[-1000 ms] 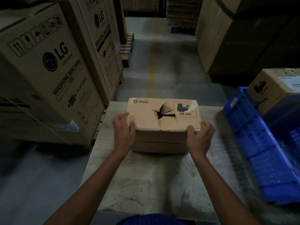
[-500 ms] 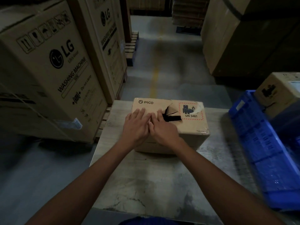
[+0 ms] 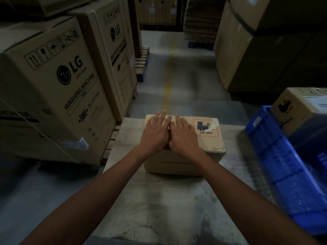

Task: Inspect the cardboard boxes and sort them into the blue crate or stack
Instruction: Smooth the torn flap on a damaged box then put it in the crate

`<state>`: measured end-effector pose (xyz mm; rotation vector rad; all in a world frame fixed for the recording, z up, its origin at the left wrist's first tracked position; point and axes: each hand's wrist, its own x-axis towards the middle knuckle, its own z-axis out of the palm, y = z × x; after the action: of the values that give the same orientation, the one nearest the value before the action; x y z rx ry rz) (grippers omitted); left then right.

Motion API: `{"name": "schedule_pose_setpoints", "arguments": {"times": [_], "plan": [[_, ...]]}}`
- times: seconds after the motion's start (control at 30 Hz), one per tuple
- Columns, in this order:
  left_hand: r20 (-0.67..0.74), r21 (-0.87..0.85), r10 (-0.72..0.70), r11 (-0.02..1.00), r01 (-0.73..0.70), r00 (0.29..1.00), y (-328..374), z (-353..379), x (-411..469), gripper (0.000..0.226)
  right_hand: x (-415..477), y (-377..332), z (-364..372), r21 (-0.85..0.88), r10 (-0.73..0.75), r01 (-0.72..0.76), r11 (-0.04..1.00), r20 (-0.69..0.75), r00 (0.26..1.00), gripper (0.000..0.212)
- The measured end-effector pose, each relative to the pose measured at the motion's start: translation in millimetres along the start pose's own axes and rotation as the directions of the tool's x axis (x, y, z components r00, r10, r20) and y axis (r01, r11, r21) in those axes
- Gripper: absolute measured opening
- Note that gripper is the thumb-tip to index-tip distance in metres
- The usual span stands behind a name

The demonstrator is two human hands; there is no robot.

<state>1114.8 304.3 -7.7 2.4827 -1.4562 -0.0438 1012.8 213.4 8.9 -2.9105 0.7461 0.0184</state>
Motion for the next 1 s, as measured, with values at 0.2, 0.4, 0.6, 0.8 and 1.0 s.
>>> {"name": "schedule_pose_setpoints", "arguments": {"times": [0.2,0.4,0.6,0.8,1.0], "plan": [[0.151,0.031,-0.076,0.997,0.072,0.986,-4.7,11.0,5.2,0.056,2.2,16.0,24.5,0.027,0.003,-0.007,1.0,0.121,0.993,0.063],[0.164,0.036,-0.116,0.993,0.112,0.98,4.4,2.9,11.6,0.053,7.4,24.5,-0.8,0.084,-0.049,0.031,0.996,0.222,0.974,0.063],[0.029,-0.09,0.104,0.991,-0.101,0.994,49.3,3.8,31.3,0.046,1.4,62.9,-21.7,0.124,0.149,-0.138,0.983,-0.088,0.985,0.038],[0.159,-0.028,0.078,0.997,-0.075,0.984,68.4,34.8,37.9,0.053,-6.9,93.0,6.8,0.077,0.444,-0.454,0.888,0.121,0.888,0.083],[-0.016,-0.018,0.109,0.994,-0.109,0.994,70.1,33.4,31.3,0.035,-5.8,92.8,6.4,0.145,0.428,-0.438,0.887,0.094,0.899,0.086]]}}
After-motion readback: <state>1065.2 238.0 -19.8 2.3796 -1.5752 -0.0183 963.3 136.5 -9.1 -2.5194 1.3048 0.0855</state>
